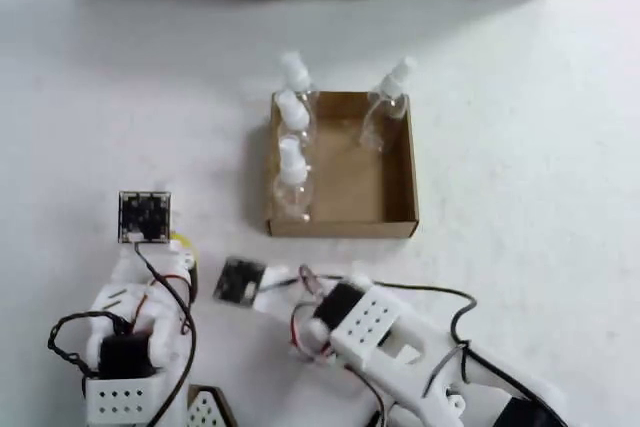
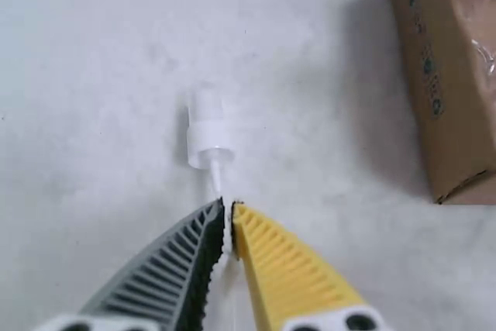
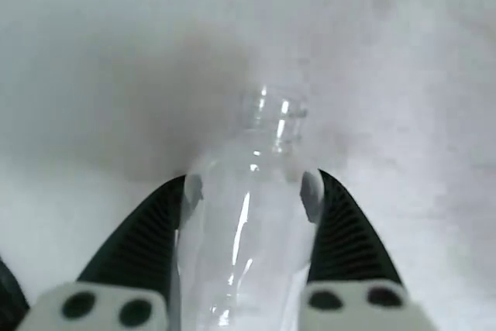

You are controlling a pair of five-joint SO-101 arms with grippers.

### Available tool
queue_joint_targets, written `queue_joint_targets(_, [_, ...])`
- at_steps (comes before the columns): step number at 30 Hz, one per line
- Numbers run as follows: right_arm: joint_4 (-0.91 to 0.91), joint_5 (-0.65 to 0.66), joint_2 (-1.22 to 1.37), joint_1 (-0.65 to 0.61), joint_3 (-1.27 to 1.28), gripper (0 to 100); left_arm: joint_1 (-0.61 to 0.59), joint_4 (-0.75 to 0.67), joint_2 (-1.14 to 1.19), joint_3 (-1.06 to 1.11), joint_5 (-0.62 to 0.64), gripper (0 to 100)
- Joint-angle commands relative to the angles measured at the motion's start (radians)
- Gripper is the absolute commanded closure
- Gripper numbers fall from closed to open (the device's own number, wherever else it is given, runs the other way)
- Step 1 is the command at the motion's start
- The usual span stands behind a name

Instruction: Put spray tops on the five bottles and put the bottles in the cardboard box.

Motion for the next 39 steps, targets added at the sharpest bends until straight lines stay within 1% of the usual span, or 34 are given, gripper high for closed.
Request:
queue_joint_targets(1, [0.177,0.012,0.001,0.186,-0.196,98.1,-0.012,-0.014,-0.016,-0.003,-0.011,98])
queue_joint_targets(5, [0.340,0.012,0.001,0.412,-0.404,97.8,-0.012,-0.014,-0.016,-0.003,-0.011,98])
queue_joint_targets(10, [0.406,0.020,0.001,0.708,-0.586,97.8,-0.012,-0.014,-0.016,-0.003,-0.011,98])
queue_joint_targets(15, [0.403,0.184,0.010,0.935,-0.652,98.0,-0.012,-0.014,-0.016,-0.003,-0.011,98])
queue_joint_targets(20, [0.400,0.252,0.010,1.138,-0.654,98.1,-0.012,-0.014,-0.016,-0.003,-0.011,98])
queue_joint_targets(24, [0.392,0.341,0.010,1.310,-0.654,97.8,-0.012,-0.014,-0.016,-0.003,-0.011,98])
queue_joint_targets(29, [0.300,0.404,0.021,1.546,-0.620,97.7,-0.012,-0.014,-0.016,-0.003,-0.011,98])
queue_joint_targets(32, [0.217,0.443,0.067,1.647,-0.554,97.7,-0.012,-0.014,-0.016,-0.003,-0.011,98])
queue_joint_targets(35, [0.093,0.482,0.151,1.689,-0.479,97.7,-0.012,-0.012,-0.016,-0.003,-0.011,98])
queue_joint_targets(39, [-0.071,0.486,0.297,1.696,-0.439,97.6,-0.012,-0.012,-0.016,-0.003,-0.011,98])
